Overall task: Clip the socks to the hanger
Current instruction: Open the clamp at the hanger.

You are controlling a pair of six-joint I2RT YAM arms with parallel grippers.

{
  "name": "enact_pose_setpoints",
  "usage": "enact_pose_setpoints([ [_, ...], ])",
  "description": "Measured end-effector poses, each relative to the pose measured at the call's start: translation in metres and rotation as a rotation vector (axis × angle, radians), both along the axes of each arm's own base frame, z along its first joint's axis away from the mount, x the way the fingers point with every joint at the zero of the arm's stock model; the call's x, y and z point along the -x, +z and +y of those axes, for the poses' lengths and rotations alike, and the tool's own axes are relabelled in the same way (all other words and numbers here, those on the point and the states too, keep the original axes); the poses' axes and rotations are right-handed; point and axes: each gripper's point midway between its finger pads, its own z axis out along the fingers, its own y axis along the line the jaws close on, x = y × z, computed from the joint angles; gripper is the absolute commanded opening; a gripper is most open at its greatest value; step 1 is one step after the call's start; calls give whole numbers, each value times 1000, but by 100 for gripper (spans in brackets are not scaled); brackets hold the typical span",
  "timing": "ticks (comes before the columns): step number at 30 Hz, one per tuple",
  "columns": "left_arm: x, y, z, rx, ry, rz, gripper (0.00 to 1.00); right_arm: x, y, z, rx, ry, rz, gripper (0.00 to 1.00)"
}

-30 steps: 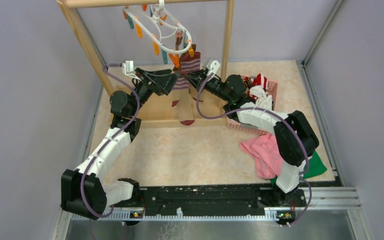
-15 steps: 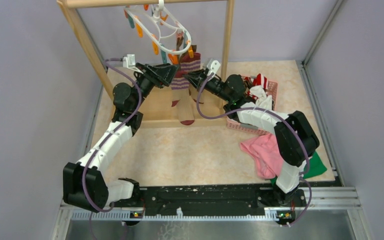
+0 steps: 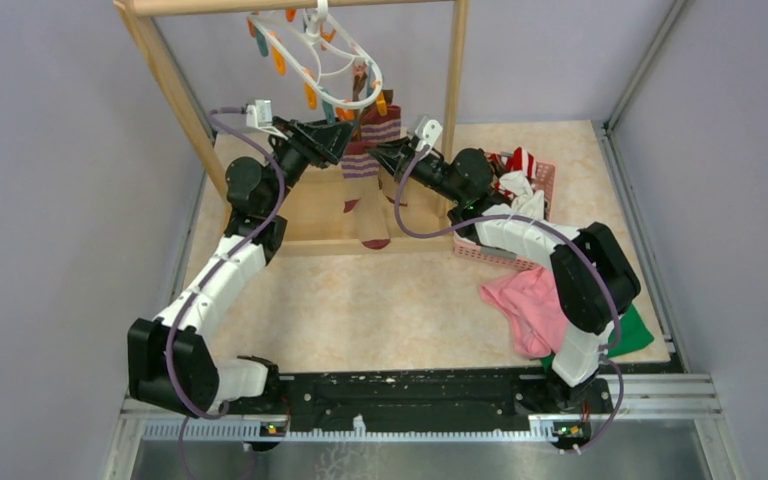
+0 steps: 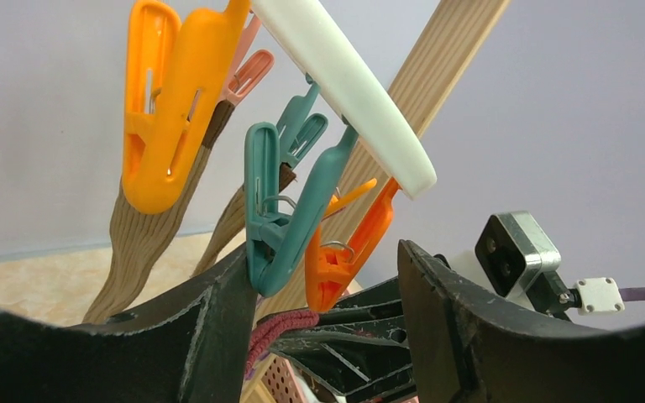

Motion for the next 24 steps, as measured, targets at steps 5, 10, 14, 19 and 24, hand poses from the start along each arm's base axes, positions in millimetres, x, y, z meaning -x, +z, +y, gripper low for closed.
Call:
enact_pose_setpoints([
  [5, -4, 3, -1, -1, 1, -4, 63, 1, 2, -1, -2, 0, -4, 0],
  [10, -9, 6, -2, -6, 4, -12, 63, 2, 5, -1, -5, 3, -9, 0],
  [14, -11, 10, -2, -15, 13, -25, 63, 2, 6, -1, -5, 3, -9, 0],
  [19, -12, 18, -1, -22, 19, -43, 61, 2, 6, -2, -5, 3, -10, 0],
  [24, -15, 19, -2, -30, 23, -48, 53, 2, 6, -2, -5, 2, -10, 0],
])
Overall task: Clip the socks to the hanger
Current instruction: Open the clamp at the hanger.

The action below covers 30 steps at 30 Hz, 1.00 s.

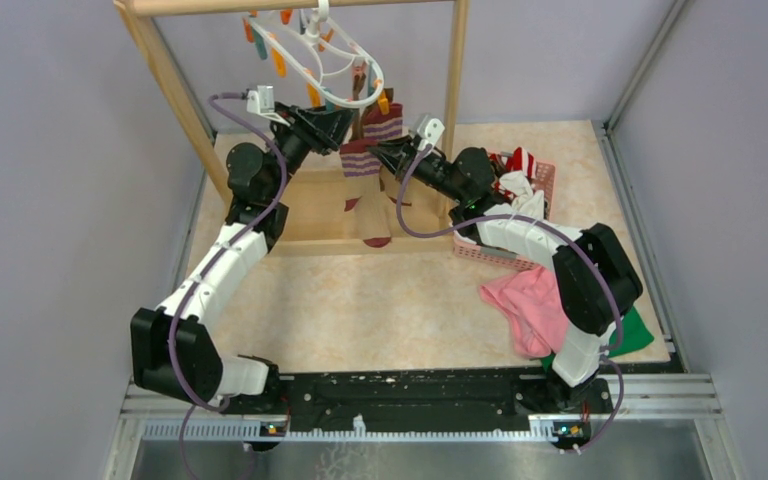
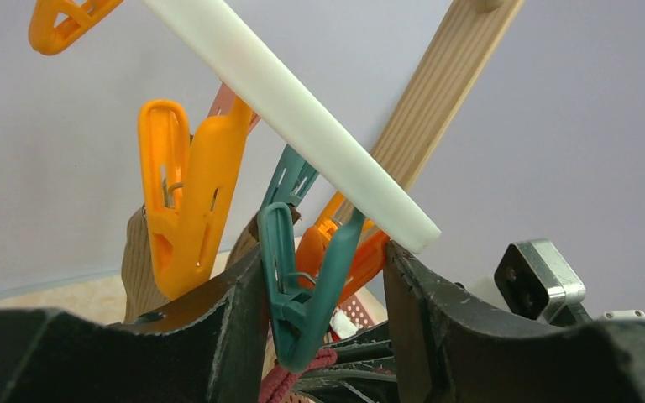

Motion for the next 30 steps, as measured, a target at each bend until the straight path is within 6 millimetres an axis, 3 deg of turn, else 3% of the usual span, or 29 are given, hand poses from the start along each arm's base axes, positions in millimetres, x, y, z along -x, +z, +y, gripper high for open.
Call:
enact_pose_setpoints([
  [6, -1, -1, -1, -5, -2, 4, 36, 0, 1, 0, -1, 0, -2, 0],
  [14, -1, -2, -3, -6, -7, 4, 25, 6, 7, -1, -13, 21, -4, 0],
  [23, 0, -1, -3, -9, -7, 1, 20, 15, 11, -4, -40, 115, 57, 0],
  [30, 3, 0, -5, -17, -24, -15, 19, 23, 25, -2, -61, 185, 77, 0],
])
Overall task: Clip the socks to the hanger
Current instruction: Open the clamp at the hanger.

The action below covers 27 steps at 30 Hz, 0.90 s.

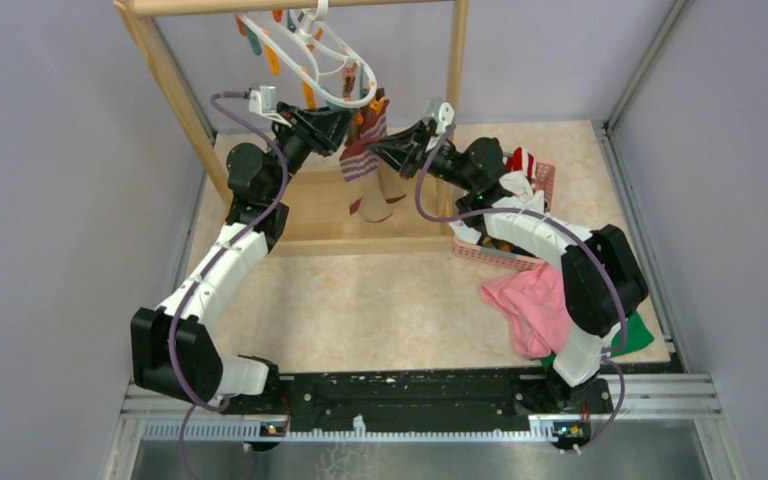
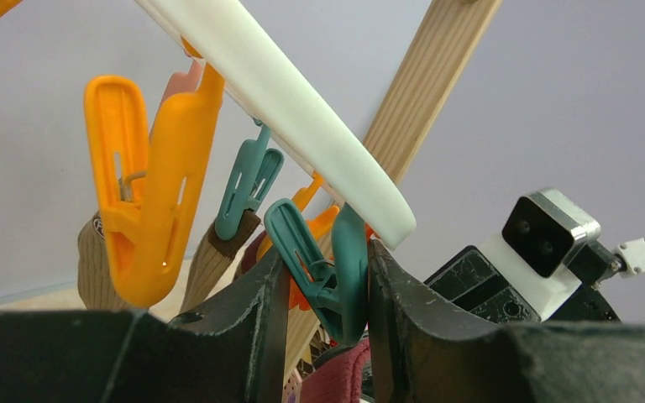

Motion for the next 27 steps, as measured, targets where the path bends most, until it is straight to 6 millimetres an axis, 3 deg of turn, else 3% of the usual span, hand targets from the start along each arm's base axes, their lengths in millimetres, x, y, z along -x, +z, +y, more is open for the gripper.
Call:
enact_pose_setpoints([
  [8, 3, 2, -1, -2, -13, -13, 18, 3, 34, 2, -41, 33, 1, 0],
  [12, 4, 4, -2, -3, -18, -20, 18, 1, 40, 4, -49, 40, 16, 0],
  [27, 7, 5, -3, -4, -28, -33, 17, -8, 12, 10, 8, 41, 116, 0],
])
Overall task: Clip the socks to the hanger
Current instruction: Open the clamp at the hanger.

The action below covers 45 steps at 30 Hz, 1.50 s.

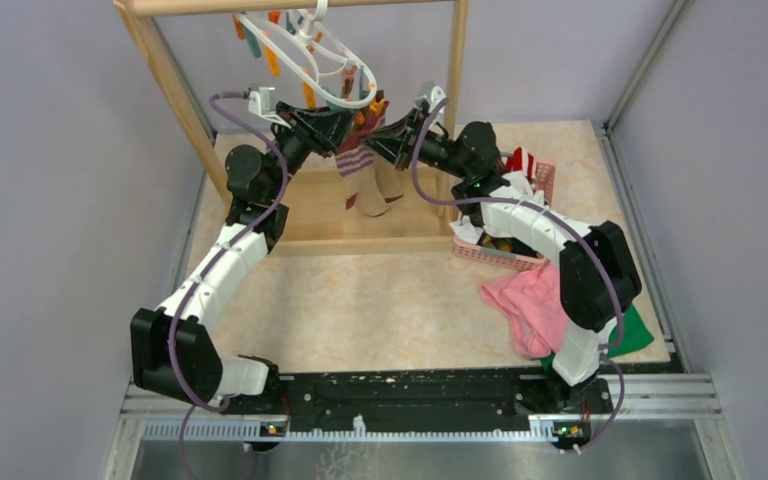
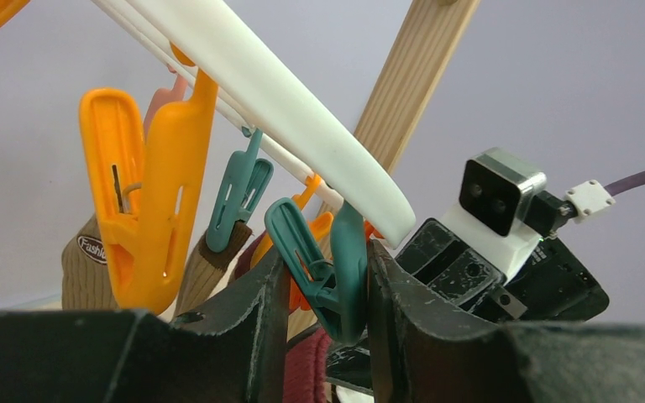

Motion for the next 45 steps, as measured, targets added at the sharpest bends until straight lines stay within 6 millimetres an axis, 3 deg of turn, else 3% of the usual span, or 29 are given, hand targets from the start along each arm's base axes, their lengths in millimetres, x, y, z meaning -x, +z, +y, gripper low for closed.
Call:
enact_pose_setpoints([
  [10, 1, 0, 1, 1, 0, -9, 17, -8, -21, 5, 30, 7, 83, 0],
  [19, 3, 0, 2, -2, -3, -17, 17, -7, -3, 1, -10, 34, 82, 0],
  [45, 6, 2, 1, -9, -20, -35, 17, -7, 9, 3, -45, 72, 127, 0],
])
